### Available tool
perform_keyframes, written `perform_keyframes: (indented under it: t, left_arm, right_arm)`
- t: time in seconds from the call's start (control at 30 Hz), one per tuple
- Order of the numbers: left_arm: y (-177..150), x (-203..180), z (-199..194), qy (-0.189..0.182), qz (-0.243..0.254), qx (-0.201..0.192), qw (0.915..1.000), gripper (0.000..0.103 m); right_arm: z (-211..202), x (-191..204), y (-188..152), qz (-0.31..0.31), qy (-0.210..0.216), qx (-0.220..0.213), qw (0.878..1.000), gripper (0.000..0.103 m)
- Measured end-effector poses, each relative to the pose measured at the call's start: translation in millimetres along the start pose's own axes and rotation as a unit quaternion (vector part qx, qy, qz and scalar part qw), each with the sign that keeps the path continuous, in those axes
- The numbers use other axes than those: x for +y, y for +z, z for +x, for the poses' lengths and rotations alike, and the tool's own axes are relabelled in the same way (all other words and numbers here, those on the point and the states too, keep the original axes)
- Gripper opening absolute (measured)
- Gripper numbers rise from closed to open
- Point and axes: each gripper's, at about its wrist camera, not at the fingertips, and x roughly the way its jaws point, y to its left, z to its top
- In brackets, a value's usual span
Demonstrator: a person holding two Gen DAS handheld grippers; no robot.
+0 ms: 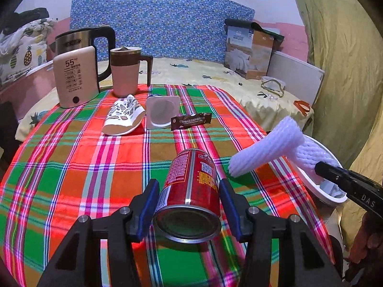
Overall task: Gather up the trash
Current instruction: 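Carry the red can and foam sleeve over the white bin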
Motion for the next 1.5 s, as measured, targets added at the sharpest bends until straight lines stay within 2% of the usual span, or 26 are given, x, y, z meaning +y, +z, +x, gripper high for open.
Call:
perform_keyframes:
  t: [0.43,0.73,1.07,1.5]
  left_arm:
    - [-5,-7,-38,0.0,-0.003,-0.024,0.9997,0.052]
    - [-7,-29,-42,-0.015,0.004,-0.025,0.9996,0.052]
    - [-2,-72,-35,-0.053,0.03,-0.022,0.9979,0.052]
    - [10,-147,-12,-0.107,0.08,-0.016,0.9909,0.052]
  right_arm:
    - [-13,0,-9,-0.002,0.008,-0.009,1.0,0.014]
    - [-25,-7,-14,0.004,0.002,-0.014,1.0,0.014]
    - [-41,-29,-21,0.024,-0.029,-0.022,0.999,0.014]
    - [-65,-81,-27,0.071,-0.093,-0.038,0.992,0.014]
